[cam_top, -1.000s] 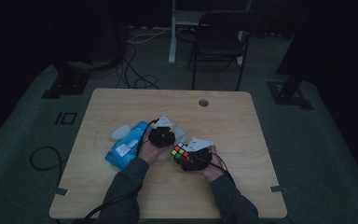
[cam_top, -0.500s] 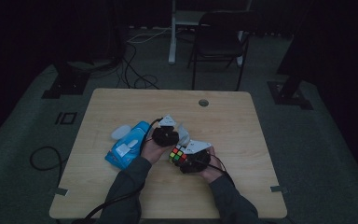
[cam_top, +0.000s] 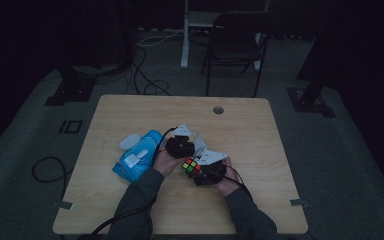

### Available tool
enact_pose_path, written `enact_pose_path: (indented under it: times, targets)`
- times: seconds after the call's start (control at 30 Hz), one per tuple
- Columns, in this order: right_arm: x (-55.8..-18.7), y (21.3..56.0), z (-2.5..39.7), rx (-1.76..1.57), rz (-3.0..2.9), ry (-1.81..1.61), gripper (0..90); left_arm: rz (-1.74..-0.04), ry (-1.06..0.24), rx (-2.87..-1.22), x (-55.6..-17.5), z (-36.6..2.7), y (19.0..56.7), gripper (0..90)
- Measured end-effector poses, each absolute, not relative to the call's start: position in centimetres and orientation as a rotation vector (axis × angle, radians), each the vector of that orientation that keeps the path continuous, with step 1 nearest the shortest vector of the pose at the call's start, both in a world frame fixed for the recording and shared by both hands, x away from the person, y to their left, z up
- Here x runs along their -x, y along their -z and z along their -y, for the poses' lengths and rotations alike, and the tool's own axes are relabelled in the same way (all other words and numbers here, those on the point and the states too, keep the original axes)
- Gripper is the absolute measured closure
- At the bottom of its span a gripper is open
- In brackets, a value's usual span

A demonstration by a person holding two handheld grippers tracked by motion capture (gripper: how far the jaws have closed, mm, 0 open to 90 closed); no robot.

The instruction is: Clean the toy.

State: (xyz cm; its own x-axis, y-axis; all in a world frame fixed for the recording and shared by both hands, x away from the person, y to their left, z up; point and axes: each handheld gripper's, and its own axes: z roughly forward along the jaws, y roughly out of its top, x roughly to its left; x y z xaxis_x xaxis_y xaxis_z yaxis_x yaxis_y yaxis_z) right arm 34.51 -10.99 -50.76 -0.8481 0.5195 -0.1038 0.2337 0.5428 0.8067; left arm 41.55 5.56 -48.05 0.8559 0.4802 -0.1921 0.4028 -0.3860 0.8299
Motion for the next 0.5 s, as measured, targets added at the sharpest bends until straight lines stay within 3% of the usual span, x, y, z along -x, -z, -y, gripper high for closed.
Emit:
enact_pose_path:
  times: [0.5]
  targets:
    - [-34.2,50.5,11.2,-0.596,-2.443,-1.193,33.9,-0.784,-0.228,-2.056,-42.4,-6.9,48.9,86.0]
